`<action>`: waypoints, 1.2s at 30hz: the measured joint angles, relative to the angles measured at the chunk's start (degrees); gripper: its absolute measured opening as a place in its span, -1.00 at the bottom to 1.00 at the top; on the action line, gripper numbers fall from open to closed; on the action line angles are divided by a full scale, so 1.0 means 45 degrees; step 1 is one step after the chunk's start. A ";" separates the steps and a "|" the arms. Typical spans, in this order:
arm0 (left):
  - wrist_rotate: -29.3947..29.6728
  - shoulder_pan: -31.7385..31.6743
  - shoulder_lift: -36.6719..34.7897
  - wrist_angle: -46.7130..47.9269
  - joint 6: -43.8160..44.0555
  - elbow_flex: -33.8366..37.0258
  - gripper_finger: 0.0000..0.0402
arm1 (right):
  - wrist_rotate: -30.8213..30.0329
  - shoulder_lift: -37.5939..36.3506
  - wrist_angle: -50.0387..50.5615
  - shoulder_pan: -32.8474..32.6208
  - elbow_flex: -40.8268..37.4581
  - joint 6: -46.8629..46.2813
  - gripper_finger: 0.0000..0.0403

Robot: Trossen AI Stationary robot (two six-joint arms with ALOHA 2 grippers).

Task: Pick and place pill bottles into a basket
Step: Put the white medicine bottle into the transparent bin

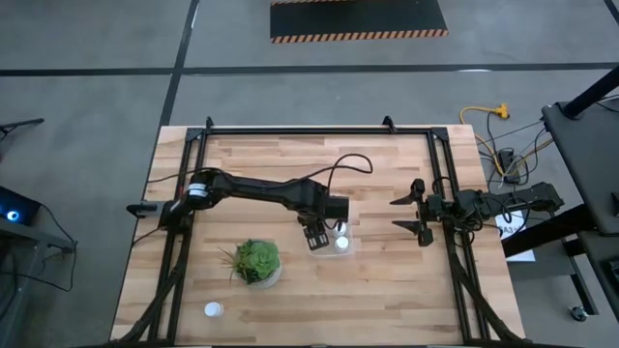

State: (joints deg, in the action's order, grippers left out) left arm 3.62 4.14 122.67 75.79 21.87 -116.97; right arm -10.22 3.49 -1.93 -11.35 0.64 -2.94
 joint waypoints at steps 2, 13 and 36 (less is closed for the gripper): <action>0.0000 0.0000 0.0000 -0.0071 -0.0013 0.0104 -0.29 | 0.0000 0.0000 0.0000 0.0000 0.0000 0.0019 0.29; 0.0005 -0.0005 -0.0005 -0.1144 -0.0078 0.0864 -0.29 | 0.0000 0.0000 0.0000 -0.0002 0.0000 0.0008 0.29; 0.0083 -0.0180 -0.0024 -0.2409 -0.0291 0.2501 -0.29 | 0.0005 0.0000 0.0000 -0.0005 0.0000 0.0019 0.29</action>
State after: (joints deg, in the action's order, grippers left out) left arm 3.99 3.33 122.56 64.95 20.56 -105.71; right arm -10.20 3.49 -1.93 -11.38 0.64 -2.85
